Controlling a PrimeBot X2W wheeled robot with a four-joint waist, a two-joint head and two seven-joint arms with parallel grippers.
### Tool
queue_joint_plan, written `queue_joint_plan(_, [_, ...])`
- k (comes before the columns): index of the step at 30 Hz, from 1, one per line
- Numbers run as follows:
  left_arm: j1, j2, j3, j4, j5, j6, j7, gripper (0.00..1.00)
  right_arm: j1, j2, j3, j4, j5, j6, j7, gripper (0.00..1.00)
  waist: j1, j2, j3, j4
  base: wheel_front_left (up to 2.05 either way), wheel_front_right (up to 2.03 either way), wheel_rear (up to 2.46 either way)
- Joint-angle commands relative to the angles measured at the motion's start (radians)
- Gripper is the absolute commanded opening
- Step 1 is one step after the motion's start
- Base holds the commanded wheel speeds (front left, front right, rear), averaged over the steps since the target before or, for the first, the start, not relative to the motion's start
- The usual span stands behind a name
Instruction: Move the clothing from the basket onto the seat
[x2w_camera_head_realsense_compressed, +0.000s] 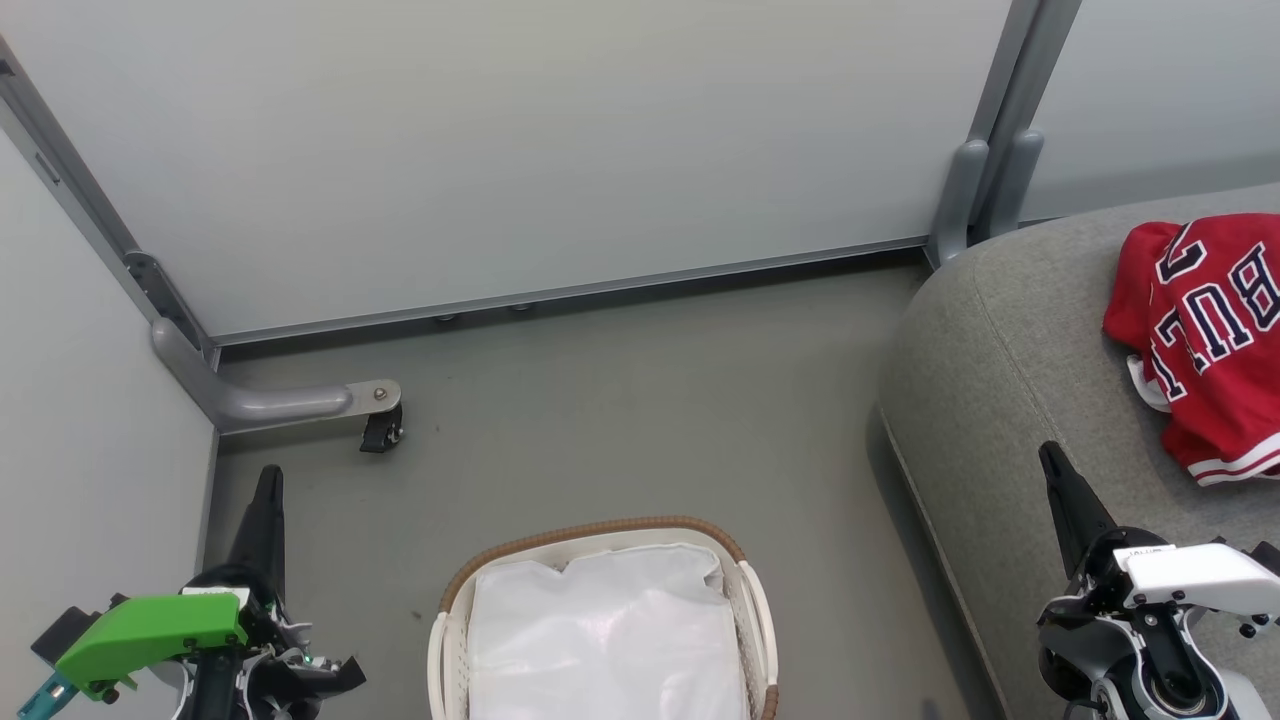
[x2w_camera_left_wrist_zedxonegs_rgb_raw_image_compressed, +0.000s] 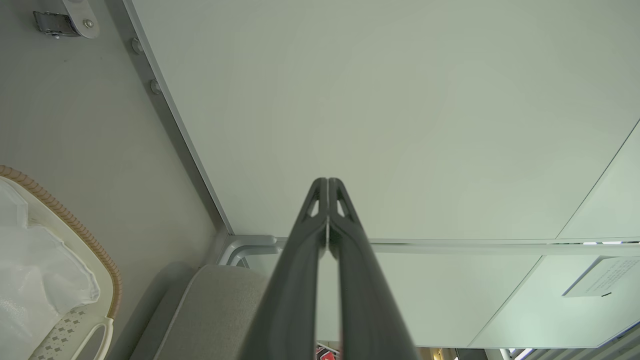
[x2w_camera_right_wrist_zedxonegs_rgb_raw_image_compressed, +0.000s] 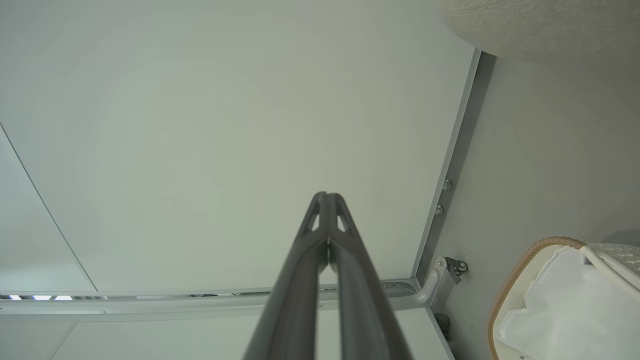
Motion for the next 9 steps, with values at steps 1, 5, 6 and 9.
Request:
queue_joint_plan(1, [-0.012, 0.006, 0.002, -0.002, -0.003, -0.006, 0.003, 0.0, 0.01, -0.006, -0.002, -0.003, 0.003, 0.0, 0.002, 0.0, 0.0, 0.0, 0.0, 0.0, 0.0, 0.0, 0.0])
queue_joint_plan(5, [-0.012, 0.006, 0.002, -0.002, -0.003, -0.006, 0.003, 0.0, 0.01, -0.006, -0.002, -0.003, 0.003, 0.0, 0.002, 0.0, 0.0, 0.0, 0.0, 0.0, 0.0, 0.0, 0.0])
queue_joint_plan(6, [-0.012, 0.006, 0.002, -0.002, -0.003, -0.006, 0.003, 0.0, 0.01, -0.006, -0.002, -0.003, 0.003, 0.0, 0.002, 0.0, 0.0, 0.0, 0.0, 0.0, 0.0, 0.0, 0.0])
queue_joint_plan(9, [-0.012, 0.006, 0.002, -0.002, -0.003, -0.006, 0.003, 0.0, 0.01, -0.006, -0.002, -0.003, 0.003, 0.0, 0.002, 0.0, 0.0, 0.0, 0.0, 0.0, 0.0, 0.0, 0.0])
